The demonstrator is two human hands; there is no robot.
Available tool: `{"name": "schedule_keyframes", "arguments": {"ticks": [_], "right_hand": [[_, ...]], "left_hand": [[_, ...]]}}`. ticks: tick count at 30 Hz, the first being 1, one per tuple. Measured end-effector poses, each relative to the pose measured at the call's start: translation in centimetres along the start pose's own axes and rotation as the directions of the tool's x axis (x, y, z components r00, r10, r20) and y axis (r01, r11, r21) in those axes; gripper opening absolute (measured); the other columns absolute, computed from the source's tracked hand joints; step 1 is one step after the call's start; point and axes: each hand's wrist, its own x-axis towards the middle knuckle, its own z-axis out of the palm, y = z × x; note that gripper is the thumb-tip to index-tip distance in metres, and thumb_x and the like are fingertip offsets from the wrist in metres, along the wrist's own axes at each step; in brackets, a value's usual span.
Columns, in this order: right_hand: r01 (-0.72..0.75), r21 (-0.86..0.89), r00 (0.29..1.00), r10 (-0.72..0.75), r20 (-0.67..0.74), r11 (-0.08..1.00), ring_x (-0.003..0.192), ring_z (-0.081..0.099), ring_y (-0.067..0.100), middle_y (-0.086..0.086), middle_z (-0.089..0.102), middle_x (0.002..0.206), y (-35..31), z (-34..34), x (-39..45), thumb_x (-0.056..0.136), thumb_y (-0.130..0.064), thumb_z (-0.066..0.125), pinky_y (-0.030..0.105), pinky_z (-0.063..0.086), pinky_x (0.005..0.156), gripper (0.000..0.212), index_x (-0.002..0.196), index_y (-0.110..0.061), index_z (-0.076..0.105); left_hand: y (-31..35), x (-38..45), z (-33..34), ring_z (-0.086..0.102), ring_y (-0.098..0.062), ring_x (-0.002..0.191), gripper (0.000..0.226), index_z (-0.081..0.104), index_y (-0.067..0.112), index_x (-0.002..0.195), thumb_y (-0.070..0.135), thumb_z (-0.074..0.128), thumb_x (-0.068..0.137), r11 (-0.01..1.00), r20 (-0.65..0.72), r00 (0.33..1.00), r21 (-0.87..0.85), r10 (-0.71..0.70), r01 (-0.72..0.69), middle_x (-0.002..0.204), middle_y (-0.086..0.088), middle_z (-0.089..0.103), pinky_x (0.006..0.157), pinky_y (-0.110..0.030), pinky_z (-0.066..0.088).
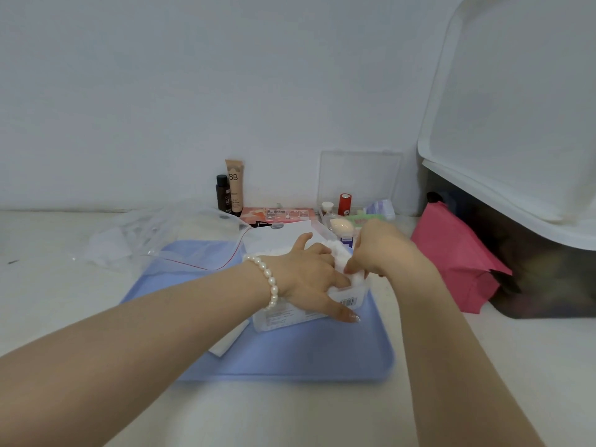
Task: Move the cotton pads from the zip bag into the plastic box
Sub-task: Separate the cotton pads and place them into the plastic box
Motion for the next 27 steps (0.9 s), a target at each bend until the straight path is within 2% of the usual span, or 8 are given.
{"name": "schedule_keyframes", "arguments": {"ticks": [6, 10, 14, 18, 20, 22, 24, 27], "right_hand": [[-0.008, -0.082, 0.997, 0.002, -0.077, 0.997, 0.080, 0.051, 0.023, 0.003, 0.047, 0.075, -0.7, 1.4, -0.2, 0.078, -0.004, 0.061, 0.029, 0.041, 0.065, 0.022, 0.096, -0.013, 0.052], [-0.016, 0.029, 0.997, 0.018, -0.079, 0.999, 0.069, 0.058, 0.018, 0.001, 0.063, 0.075, 0.3, 0.1, -0.1, 0.072, -0.014, 0.071, 0.025, 0.044, 0.060, 0.016, 0.084, -0.010, 0.059], [-0.046, 0.139, 0.999, 0.047, -0.001, 0.989, 0.053, 0.055, 0.012, -0.001, 0.071, 0.069, 1.6, -0.8, 0.4, 0.079, -0.025, 0.072, 0.032, 0.055, 0.078, 0.020, 0.088, -0.007, 0.067], [-0.069, 0.285, 0.997, 0.074, -0.006, 0.956, 0.046, 0.061, 0.019, 0.011, 0.068, 0.073, 2.5, -0.8, 0.8, 0.085, -0.018, 0.066, 0.032, 0.055, 0.065, 0.019, 0.092, 0.000, 0.065], [-0.096, 0.328, 0.994, 0.072, 0.085, 0.940, 0.050, 0.062, 0.025, 0.016, 0.067, 0.075, 2.4, -0.5, 0.8, 0.086, -0.012, 0.064, 0.034, 0.054, 0.061, 0.020, 0.096, 0.005, 0.063], [-0.131, 0.331, 0.984, 0.083, 0.154, 0.934, 0.060, 0.066, 0.031, 0.021, 0.070, 0.080, 2.2, -0.2, 0.9, 0.086, -0.005, 0.061, 0.038, 0.056, 0.069, 0.016, 0.096, 0.008, 0.063], [-0.152, 0.312, 0.980, 0.103, 0.169, 0.938, 0.072, 0.070, 0.034, 0.023, 0.071, 0.083, 2.0, 0.0, 1.0, 0.084, 0.000, 0.058, 0.042, 0.057, 0.078, 0.009, 0.089, 0.006, 0.064], [-0.165, 0.327, 0.973, 0.100, 0.208, 0.930, 0.077, 0.069, 0.038, 0.028, 0.069, 0.088, 2.0, -0.1, 0.9, 0.084, 0.006, 0.054, 0.045, 0.057, 0.078, 0.011, 0.091, 0.008, 0.063]], "left_hand": [[-0.2, 0.2, 0.6, 0.019, -0.024, 0.137, 0.071, 0.048, 0.038, 0.131, 0.077, 0.037, 0.073, 0.998, -0.064, 0.998, -0.059, 0.002, -0.006, 0.131, -0.007, 0.045, 0.111, -0.053, -0.011], [-0.5, -0.8, 0.1, 0.021, -0.014, 0.138, 0.061, 0.055, 0.033, 0.121, 0.065, 0.042, 0.072, 0.962, -0.213, 0.977, -0.271, -0.028, -0.031, 0.142, 0.001, 0.039, 0.113, -0.044, -0.005], [-1.8, -2.3, 0.6, 0.020, -0.013, 0.141, 0.071, 0.041, 0.024, 0.138, 0.063, 0.031, 0.079, 0.964, -0.404, 0.915, -0.243, 0.000, -0.107, 0.154, 0.003, 0.025, 0.111, -0.028, 0.005], [-1.8, -2.9, 2.2, -0.012, -0.009, 0.144, 0.079, -0.004, 0.024, 0.150, 0.062, 0.016, 0.084, 0.991, -0.204, 0.977, -0.109, 0.059, -0.083, 0.158, 0.006, -0.009, 0.114, -0.039, -0.014], [-1.3, -2.3, 2.6, -0.015, -0.010, 0.143, 0.078, -0.009, 0.024, 0.149, 0.061, 0.015, 0.084, 0.991, -0.165, 0.985, -0.111, 0.059, -0.078, 0.157, 0.006, -0.013, 0.114, -0.040, -0.015], [-1.0, -1.3, 2.5, -0.014, -0.011, 0.144, 0.078, -0.009, 0.025, 0.149, 0.062, 0.015, 0.085, 0.989, -0.173, 0.983, -0.129, 0.053, -0.076, 0.157, 0.006, -0.013, 0.114, -0.042, -0.014], [-0.6, -0.4, 2.5, -0.012, -0.013, 0.145, 0.075, -0.009, 0.026, 0.149, 0.062, 0.019, 0.089, 0.990, -0.175, 0.983, -0.115, 0.061, -0.081, 0.158, 0.005, -0.011, 0.115, -0.047, -0.012], [-0.4, 0.5, 2.6, -0.010, -0.015, 0.145, 0.073, -0.009, 0.026, 0.149, 0.059, 0.025, 0.093, 0.994, -0.175, 0.983, -0.084, 0.060, -0.076, 0.158, 0.005, -0.010, 0.115, -0.051, -0.009]]}}
